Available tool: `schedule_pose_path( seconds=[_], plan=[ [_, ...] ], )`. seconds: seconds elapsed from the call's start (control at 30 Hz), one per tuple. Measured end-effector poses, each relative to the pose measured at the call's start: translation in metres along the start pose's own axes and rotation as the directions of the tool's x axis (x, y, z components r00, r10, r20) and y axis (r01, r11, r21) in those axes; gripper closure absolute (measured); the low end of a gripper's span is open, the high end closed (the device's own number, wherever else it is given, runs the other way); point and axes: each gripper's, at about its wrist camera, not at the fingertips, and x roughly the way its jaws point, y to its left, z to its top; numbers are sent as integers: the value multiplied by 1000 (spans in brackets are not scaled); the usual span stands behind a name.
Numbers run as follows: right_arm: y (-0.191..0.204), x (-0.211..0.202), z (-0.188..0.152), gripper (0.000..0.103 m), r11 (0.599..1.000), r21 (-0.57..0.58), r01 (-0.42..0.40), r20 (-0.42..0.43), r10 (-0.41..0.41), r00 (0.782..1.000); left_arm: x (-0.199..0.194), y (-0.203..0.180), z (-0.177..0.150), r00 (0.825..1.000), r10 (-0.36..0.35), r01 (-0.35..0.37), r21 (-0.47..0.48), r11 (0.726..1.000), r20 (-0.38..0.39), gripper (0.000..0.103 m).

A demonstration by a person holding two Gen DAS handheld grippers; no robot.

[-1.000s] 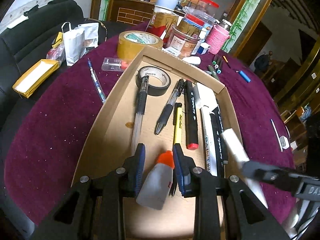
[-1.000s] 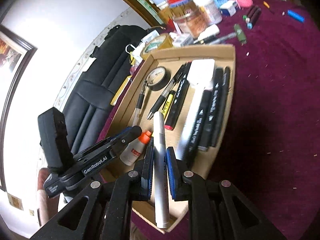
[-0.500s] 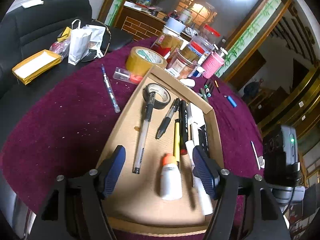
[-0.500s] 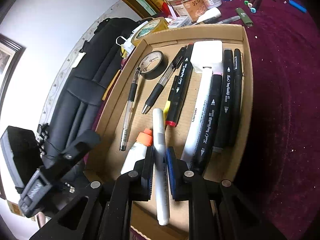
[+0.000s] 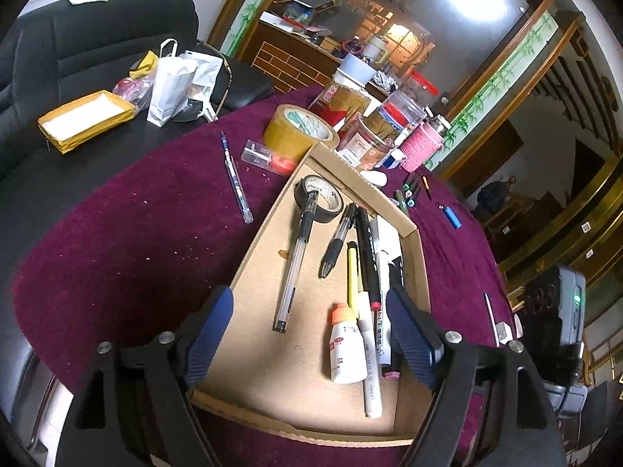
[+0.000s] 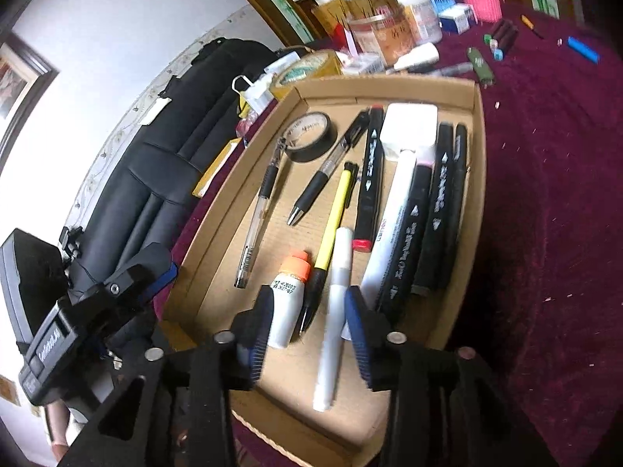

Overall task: Organize rigid objects
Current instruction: 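Move the right tool across the table to the white charger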

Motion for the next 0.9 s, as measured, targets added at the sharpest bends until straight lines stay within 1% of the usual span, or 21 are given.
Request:
schedule_pose_path(
  seconds=[0.1, 0.2, 0.23, 0.33, 0.37, 0.47, 0.53, 0.7, 0.9],
  plan=[
    [1, -13, -3, 47, 998, -37, 42, 47, -40, 998, -7, -4, -1, 1000, 17, -17, 8, 1000, 23, 23],
    [-1, -29, -9, 42, 989, -87, 121, 113, -111, 987, -13, -12, -2, 998, 34, -35, 31, 999, 48, 23],
    [-2, -35, -10, 39, 982, -103, 159, 141, -144, 979, -15, -16, -3, 998, 36, -39, 41, 998, 55, 23],
    [-8, -49, -14, 36, 962, -120, 247, 203, -220, 954, -19, -30, -6, 997, 43, -49, 83, 995, 71, 22],
    [-10, -55, -16, 36, 950, -120, 287, 229, -255, 939, -20, -35, -7, 996, 42, -50, 97, 994, 74, 22],
    [-24, -69, -18, 34, 923, -107, 369, 281, -328, 902, -19, -52, -11, 997, 37, -47, 143, 989, 72, 22],
    [-33, -79, -19, 32, 911, -88, 402, 305, -360, 882, -16, -65, -15, 998, 33, -44, 175, 984, 62, 22],
    [-54, -101, -26, 30, 890, -47, 453, 335, -414, 847, -6, -90, -25, 999, 28, -35, 222, 974, 33, 22],
    [-72, -122, -37, 27, 851, -24, 524, 370, -480, 795, 1, -124, -38, 1000, 20, -21, 294, 956, 9, 22]
  ],
)
